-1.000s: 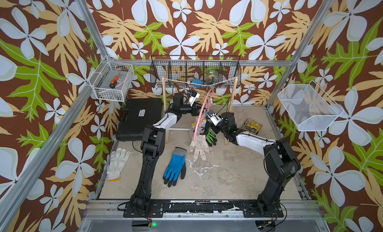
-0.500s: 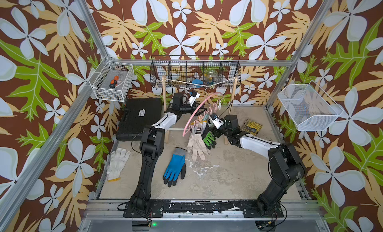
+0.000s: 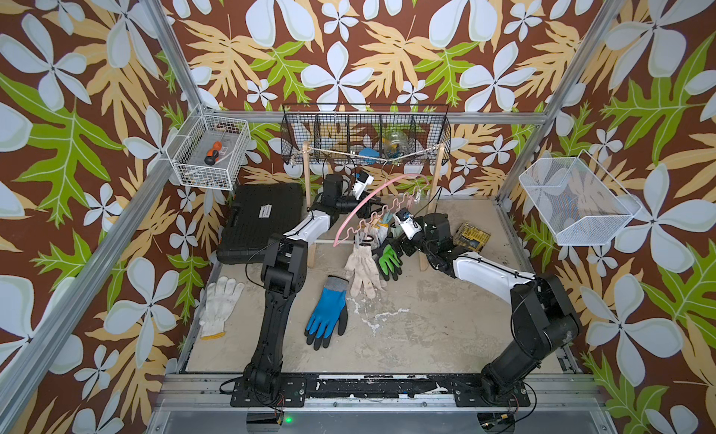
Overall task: Clip the gloves onto a hanger to dry
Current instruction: Clamp the glove onto the hanger.
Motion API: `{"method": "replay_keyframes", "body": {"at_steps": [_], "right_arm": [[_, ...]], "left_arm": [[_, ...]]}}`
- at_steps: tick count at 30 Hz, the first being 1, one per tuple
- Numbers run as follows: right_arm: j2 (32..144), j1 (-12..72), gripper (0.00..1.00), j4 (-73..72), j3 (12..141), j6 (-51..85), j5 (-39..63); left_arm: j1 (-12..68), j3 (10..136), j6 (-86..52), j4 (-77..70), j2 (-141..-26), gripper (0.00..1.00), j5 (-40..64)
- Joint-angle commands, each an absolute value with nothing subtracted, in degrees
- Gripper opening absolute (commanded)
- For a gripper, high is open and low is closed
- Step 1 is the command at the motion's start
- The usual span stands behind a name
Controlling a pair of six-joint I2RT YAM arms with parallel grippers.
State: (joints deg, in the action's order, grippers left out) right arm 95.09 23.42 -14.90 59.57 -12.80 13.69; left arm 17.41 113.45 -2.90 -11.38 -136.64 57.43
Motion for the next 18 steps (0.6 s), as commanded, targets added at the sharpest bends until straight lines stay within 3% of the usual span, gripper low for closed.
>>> {"method": "replay_keyframes", "body": {"at_steps": [1, 4, 10, 18], "right_arm": [[93.7, 23.2, 1.00, -15.2, 58.8, -8.2, 19.7], [91.9, 23.3, 1.00, -15.8, 56.9, -4.5, 21.8], [85.7, 22.8, 1.00, -14.2, 52.3, -1.4, 14.4], [77.7, 22.8, 0.99, -5.6, 50.2, 0.1, 20.0]], "left_arm": [[17.2, 113.2, -2.2, -11.6, -135.6, 0.60, 57.2], [17.2, 112.9, -2.0, -11.5, -135.4, 0.60, 57.1], [17.1, 110.8, -0.2, -10.3, -133.3, 0.61, 55.2], [16.6, 102.1, 1.5, -6.9, -125.3, 0.61, 47.3]]}}
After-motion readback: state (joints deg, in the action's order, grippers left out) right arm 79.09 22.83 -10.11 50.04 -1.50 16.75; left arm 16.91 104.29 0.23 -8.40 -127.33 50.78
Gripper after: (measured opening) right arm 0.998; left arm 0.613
